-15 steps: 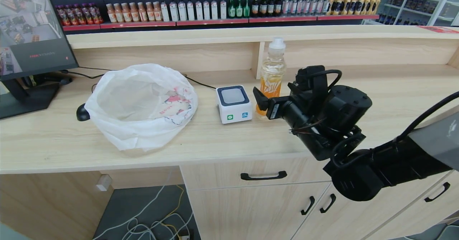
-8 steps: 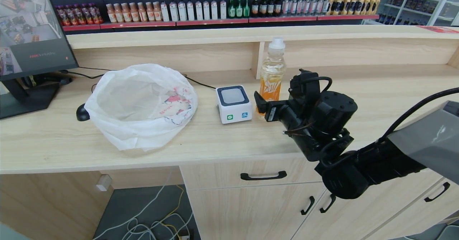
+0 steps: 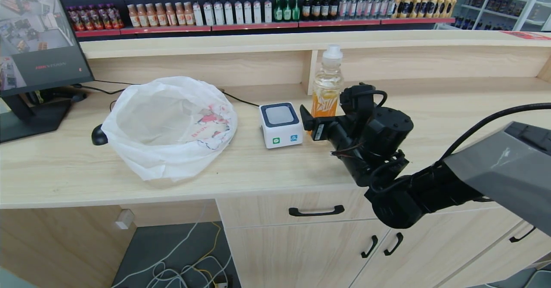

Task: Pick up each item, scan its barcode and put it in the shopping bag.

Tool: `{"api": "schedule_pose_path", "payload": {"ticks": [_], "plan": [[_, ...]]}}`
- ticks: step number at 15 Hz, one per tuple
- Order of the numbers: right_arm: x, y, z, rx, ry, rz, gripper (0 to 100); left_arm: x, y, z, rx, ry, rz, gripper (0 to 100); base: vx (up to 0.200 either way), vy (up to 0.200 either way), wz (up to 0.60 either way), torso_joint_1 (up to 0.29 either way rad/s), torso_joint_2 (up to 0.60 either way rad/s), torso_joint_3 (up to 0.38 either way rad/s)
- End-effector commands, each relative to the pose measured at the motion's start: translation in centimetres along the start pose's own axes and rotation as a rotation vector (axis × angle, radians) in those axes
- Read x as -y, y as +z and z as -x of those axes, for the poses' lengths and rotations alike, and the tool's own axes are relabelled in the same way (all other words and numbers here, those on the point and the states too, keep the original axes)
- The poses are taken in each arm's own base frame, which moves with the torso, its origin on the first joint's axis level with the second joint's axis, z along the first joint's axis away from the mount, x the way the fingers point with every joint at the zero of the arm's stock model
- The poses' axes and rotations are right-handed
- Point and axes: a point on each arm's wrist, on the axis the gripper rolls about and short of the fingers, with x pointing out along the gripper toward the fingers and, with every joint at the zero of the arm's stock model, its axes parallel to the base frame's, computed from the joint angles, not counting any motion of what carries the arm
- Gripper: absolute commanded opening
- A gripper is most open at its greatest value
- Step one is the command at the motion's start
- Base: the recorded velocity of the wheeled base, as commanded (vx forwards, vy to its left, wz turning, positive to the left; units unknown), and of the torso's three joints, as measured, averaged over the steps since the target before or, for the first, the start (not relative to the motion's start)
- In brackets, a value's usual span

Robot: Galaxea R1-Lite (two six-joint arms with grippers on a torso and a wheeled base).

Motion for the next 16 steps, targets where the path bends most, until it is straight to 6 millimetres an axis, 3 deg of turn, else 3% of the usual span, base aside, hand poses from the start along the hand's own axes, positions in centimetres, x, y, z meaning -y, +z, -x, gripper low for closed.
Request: {"api": "schedule_pose_path", "payload": {"ticks": [1, 10, 16], "plan": [[0.1, -0.4, -0.2, -0.005, -0.005, 0.003, 100, 0.0, 0.0, 0.0, 0.0, 0.001, 0.001, 100, 0.0, 0.0, 0.0, 0.0, 0.0, 0.0], [0.2, -0.4, -3.4, 0.021, -0.02, 0.002, 100, 0.0, 0.0, 0.0, 0.0, 0.001, 0.001, 100, 0.0, 0.0, 0.0, 0.0, 0.0, 0.0], [0.4, -1.2, -3.7, -0.019, -0.026, 0.015, 100, 0.0, 0.0, 0.0, 0.0, 0.001, 0.001, 100, 0.0, 0.0, 0.0, 0.0, 0.0, 0.0]]}}
